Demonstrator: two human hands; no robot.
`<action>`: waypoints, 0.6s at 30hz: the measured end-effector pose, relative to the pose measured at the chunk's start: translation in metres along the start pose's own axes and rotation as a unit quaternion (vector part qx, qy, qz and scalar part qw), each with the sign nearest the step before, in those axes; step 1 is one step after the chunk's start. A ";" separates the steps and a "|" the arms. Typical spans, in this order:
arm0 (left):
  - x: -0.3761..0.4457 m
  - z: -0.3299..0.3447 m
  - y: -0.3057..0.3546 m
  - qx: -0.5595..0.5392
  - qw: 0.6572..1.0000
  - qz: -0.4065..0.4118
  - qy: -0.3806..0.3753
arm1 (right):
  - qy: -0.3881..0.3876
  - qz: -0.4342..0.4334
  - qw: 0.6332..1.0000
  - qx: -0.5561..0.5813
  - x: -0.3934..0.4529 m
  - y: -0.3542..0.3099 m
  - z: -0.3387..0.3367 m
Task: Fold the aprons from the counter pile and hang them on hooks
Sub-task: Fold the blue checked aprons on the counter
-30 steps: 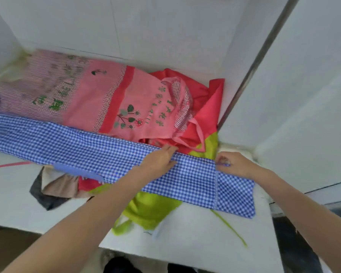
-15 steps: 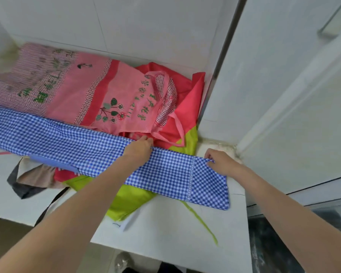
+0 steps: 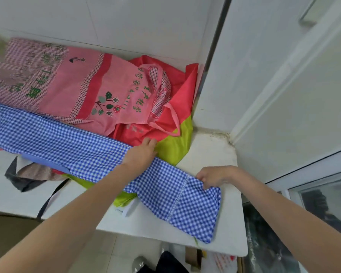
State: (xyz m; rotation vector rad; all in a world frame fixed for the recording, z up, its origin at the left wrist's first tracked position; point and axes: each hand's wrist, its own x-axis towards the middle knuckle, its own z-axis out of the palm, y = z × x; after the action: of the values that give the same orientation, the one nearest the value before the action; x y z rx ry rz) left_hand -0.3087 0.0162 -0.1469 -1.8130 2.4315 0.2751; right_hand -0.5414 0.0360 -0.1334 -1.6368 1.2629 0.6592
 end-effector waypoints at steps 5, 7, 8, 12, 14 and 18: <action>-0.059 0.046 0.055 -0.051 0.967 0.231 0.095 | 0.029 0.003 0.999 -0.019 -0.001 -0.002 0.004; -0.073 0.062 0.061 -0.021 0.977 0.208 0.040 | 0.041 0.003 0.999 -0.035 0.000 -0.003 0.004; -0.076 0.064 0.063 -0.023 0.982 0.189 0.015 | 0.054 0.001 0.998 -0.028 0.001 -0.001 0.003; -0.091 0.070 0.071 -0.046 0.983 0.177 0.002 | 0.118 -0.019 0.992 -0.026 0.001 0.013 -0.003; -0.100 0.073 0.073 -0.037 0.977 0.208 -0.004 | 0.142 -0.066 0.988 -0.015 0.001 0.019 -0.003; -0.104 0.073 0.078 -0.036 0.984 0.164 -0.061 | 0.161 -0.151 0.974 -0.055 -0.001 0.021 -0.001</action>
State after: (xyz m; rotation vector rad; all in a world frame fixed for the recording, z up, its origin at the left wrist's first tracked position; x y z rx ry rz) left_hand -0.3555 0.1503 -0.1923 -1.3633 2.6528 0.4877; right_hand -0.5620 0.0351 -0.1394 -2.0380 1.1788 0.2857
